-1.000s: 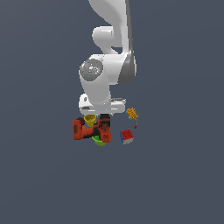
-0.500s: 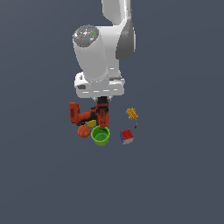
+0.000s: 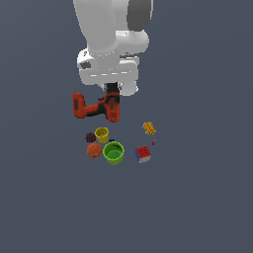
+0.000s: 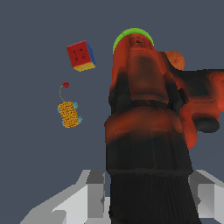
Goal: Pick up a designated object from a clutter of objects.
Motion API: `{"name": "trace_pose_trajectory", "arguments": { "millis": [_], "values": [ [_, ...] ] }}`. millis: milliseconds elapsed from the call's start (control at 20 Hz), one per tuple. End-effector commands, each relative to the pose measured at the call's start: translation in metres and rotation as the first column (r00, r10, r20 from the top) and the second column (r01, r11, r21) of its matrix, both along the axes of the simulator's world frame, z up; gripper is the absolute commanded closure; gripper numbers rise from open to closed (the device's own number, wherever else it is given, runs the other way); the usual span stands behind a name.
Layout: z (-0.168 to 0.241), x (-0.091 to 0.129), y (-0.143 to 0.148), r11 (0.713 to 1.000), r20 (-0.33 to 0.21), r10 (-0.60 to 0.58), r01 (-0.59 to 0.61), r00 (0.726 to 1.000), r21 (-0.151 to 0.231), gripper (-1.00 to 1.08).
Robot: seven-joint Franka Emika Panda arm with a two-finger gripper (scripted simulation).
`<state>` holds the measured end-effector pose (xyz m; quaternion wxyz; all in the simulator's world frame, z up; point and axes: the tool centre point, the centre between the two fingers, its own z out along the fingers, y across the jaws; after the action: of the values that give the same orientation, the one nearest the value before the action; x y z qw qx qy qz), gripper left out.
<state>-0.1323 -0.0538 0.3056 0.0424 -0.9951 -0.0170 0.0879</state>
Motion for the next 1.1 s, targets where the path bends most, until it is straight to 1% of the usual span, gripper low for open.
{"name": "trace_pose_trajectory", "arguments": {
  "millis": [0, 300, 550, 850, 1050],
  "values": [
    [0.024, -0.011, -0.003, 1.000, 0.007, 0.000, 0.000, 1.000, -0.001, 1.08],
    [0.068, -0.034, -0.007, 1.000, 0.007, 0.000, 0.000, 1.000, -0.001, 1.08],
    [0.093, -0.047, -0.010, 1.000, 0.006, 0.000, 0.000, 1.000, -0.001, 1.08],
    [0.110, -0.055, -0.012, 1.000, 0.006, 0.000, 0.000, 1.000, -0.001, 1.08],
    [0.108, -0.056, -0.012, 1.000, 0.000, 0.000, 0.000, 1.000, 0.000, 1.08]
  ]
}}
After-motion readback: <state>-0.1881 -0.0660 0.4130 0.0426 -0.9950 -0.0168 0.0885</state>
